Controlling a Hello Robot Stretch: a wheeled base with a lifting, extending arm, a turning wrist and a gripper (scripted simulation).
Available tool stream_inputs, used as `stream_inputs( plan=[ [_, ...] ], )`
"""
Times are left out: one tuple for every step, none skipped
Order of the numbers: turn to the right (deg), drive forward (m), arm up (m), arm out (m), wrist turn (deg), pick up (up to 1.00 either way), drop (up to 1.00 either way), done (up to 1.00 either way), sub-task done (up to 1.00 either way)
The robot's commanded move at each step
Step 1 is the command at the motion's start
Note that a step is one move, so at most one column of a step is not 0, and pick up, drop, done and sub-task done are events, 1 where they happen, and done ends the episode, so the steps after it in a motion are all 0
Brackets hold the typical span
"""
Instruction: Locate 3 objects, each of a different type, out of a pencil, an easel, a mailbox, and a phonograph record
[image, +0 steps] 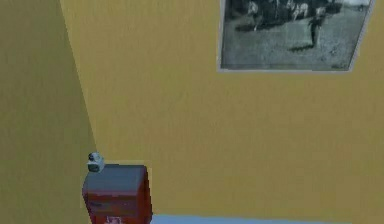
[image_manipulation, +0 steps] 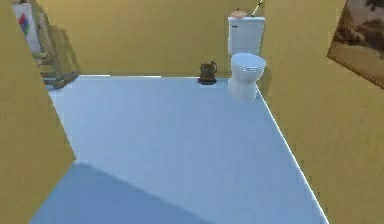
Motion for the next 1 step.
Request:
stream_inputs(
  plan=[
    [3.0,0.0,0.0,0.0,0.0,0.0,0.0,0.0,0.0]
  ],
)
